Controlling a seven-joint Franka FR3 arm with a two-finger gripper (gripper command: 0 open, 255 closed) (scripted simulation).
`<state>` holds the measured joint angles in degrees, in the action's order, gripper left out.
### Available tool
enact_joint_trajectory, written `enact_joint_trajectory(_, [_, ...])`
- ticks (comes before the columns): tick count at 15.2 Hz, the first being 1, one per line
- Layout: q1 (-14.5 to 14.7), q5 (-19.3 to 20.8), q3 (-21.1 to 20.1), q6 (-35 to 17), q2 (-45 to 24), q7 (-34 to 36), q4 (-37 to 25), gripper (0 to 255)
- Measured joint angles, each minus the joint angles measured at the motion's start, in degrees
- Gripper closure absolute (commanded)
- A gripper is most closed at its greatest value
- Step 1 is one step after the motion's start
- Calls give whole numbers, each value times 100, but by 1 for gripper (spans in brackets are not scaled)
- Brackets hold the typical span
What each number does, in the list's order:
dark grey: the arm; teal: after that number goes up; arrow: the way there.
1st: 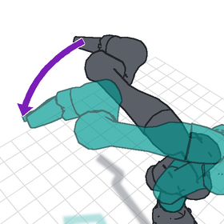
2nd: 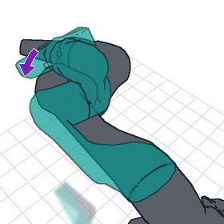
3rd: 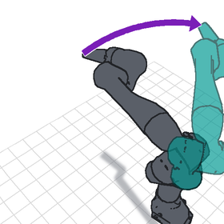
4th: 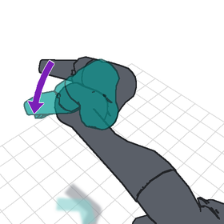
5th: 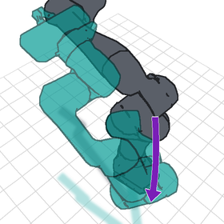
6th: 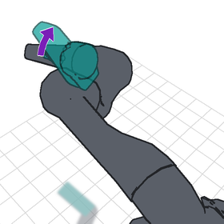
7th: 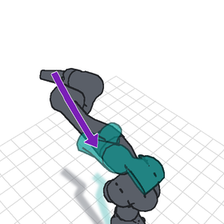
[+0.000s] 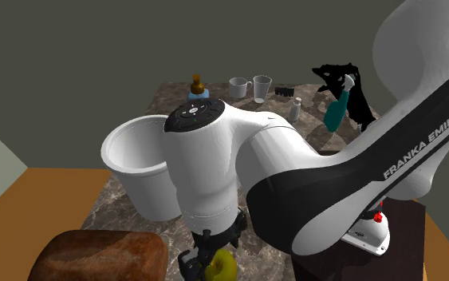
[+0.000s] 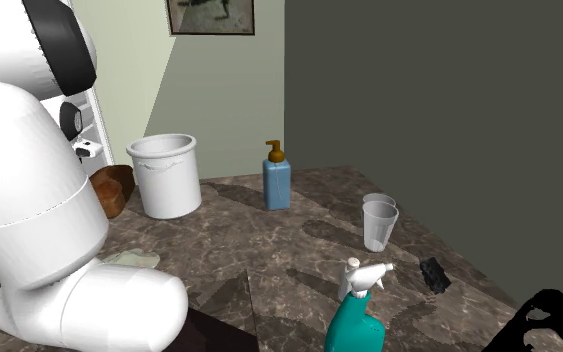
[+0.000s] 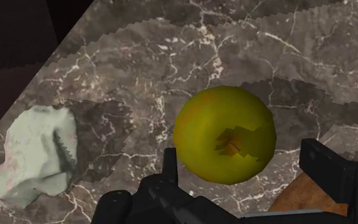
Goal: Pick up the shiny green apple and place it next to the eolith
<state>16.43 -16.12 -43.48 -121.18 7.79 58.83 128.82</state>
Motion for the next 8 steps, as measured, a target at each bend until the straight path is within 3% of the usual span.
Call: enact_joint_trajectory(8, [-38, -102, 186, 762, 330, -113, -466, 0])
